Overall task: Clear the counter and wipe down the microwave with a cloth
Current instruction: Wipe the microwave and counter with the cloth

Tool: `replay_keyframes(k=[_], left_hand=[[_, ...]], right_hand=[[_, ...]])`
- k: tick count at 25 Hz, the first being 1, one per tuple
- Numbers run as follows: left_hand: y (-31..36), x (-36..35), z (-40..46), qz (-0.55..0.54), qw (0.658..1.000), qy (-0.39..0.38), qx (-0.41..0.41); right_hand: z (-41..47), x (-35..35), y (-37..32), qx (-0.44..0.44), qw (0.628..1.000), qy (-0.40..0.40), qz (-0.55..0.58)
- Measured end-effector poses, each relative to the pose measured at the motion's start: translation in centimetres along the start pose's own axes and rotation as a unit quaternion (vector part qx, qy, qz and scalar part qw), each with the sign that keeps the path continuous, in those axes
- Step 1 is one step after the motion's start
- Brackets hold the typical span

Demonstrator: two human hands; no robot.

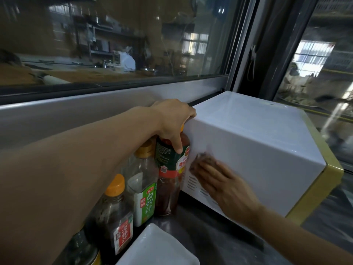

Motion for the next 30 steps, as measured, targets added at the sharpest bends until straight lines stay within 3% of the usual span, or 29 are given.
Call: replay_keyframes(k=[3, 7, 13, 16, 20, 23, 27, 30], left_hand=[[0.1, 0.0, 0.0, 0.004, 1.0, -0.003, -0.001], [0.0, -0.3, 0.3, 0.014, 1.0, 0.001, -0.004], [0.3, 0.4, 0.6, 0.035, 0.999, -0.03, -0.003], [1.1, 0.7, 0.0, 0.083, 0.996, -0.031, -0.003], [3.9, 0.3, -0.3, 0.166, 0.984, 0.055, -0.045], [5.4, -1.1, 0.1, 0.15, 0.987, 0.048, -0.039], [5.6, -1.6, -0.4, 0.141, 0.989, 0.053, -0.006], [6.2, -1.6, -0.6, 0.144, 0.988, 0.053, -0.003]], right_hand=[[-0.2, 0.5, 0.4, 0.02, 1.0, -0.009, 0.003], [2.3, 2.3, 3.0, -0.095, 0.992, 0.085, 0.011], [-0.9, -2.4, -3.2, 0.052, 0.995, -0.069, 0.056], [-2.3, -0.3, -0.2, -0.01, 0.999, 0.035, 0.019], [-3.0, 1.2, 3.8, -0.128, 0.982, 0.141, 0.02], [-3.7, -0.9, 1.2, -0.083, 0.99, 0.113, -0.001], [-6.8, -3.1, -2.0, 0.037, 0.999, -0.033, 0.0], [-7.5, -0.3, 1.6, -0.053, 0.995, 0.063, -0.049]])
Point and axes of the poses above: each hand's wrist, its own z-axis towards the middle knuckle, its own x-axis out of the back of the hand, y = z × x, the point moved 5 cm from there along z, towards the middle knuckle, and after that the axes turned 8 degrees about y, right-handed, at the moved point
